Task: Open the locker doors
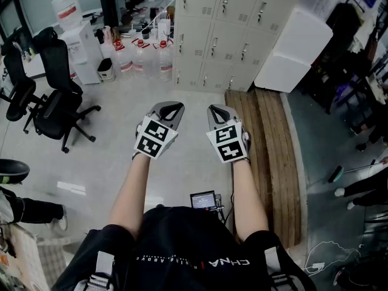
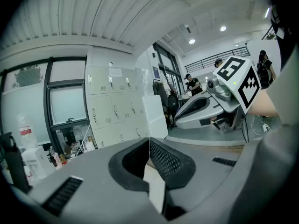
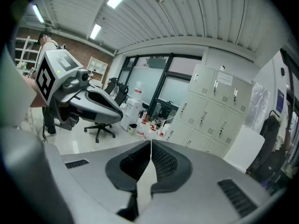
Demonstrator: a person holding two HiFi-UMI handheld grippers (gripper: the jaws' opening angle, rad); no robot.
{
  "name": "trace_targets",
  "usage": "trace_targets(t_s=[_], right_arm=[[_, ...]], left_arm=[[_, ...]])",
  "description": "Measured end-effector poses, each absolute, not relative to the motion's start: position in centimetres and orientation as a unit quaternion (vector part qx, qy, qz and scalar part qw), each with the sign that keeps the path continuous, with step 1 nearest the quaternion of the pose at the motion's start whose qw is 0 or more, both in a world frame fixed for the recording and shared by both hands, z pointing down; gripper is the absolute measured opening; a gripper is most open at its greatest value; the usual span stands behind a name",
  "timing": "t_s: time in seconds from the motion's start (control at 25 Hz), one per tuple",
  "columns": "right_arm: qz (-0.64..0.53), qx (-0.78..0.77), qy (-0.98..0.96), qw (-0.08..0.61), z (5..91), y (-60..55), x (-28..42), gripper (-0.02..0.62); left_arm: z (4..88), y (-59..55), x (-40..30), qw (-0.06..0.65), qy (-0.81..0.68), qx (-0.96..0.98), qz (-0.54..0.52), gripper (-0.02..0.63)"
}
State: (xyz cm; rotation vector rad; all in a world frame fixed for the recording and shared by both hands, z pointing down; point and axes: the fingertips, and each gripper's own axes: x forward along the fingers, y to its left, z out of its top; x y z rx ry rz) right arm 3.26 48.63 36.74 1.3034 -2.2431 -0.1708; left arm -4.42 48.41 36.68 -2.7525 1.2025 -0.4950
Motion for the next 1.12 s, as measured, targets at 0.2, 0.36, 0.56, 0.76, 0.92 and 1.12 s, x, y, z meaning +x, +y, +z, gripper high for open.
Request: trace_targets(t_s=[0.2, 0.36, 0.56, 0.76, 0.92, 1.12], right_arm=[[-0.044, 0.491, -0.828, 0.268, 37.2, 49.5, 4.6, 0.032], [-0.031, 0.498, -0.829, 0.253, 37.7, 49.9, 5.2, 0.032], [-0.032, 0.500, -0.828, 0.251, 38.2, 49.9, 6.1, 0.032], [-0.026, 0.504, -0.827, 0.248, 38.7, 50.2, 6.8, 0.032], [-0.021, 0.503, -0.830, 0.239, 38.4, 50.3, 6.6, 0.032], [-0.021, 0.506, -0.830, 0.234, 39.0, 50.3, 7.9, 0.032]], left_arm=[[37.2, 49.0, -3.9, 0.036, 0.397, -0.902, -0.165, 0.020], [37.9, 49.5, -3.5, 0.026, 0.398, -0.904, -0.153, 0.020], [38.6, 49.6, -2.4, 0.029, 0.397, -0.905, -0.153, 0.020], [39.7, 50.0, -1.6, 0.029, 0.386, -0.906, -0.173, 0.020], [39.7, 50.0, -1.1, 0.029, 0.382, -0.907, -0.173, 0.020], [40.0, 49.9, 0.3, 0.031, 0.381, -0.907, -0.176, 0.020]])
